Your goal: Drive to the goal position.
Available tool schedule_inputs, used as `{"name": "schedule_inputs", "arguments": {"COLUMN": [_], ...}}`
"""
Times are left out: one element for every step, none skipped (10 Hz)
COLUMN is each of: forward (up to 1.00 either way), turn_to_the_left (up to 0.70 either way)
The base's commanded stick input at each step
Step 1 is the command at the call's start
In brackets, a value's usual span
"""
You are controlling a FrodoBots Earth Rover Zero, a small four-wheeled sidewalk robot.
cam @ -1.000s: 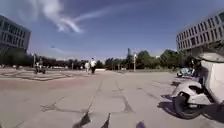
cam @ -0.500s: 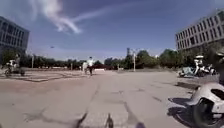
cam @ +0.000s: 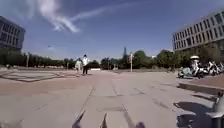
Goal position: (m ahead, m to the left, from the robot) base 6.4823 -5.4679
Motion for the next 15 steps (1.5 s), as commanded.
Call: {"name": "schedule_inputs", "arguments": {"forward": [0.70, 0.70, 0.70, 0.70, 0.70, 0.70, 0.70, 0.70, 0.70, 0.70, 0.70, 0.69, 0.65, 0.59, 0.57], "turn_to_the_left": [-0.07, -0.07, -0.07, -0.07, -0.07, -0.07, -0.07, -0.07, -0.07, -0.07, -0.07, -0.07, -0.07, -0.07, -0.06]}}
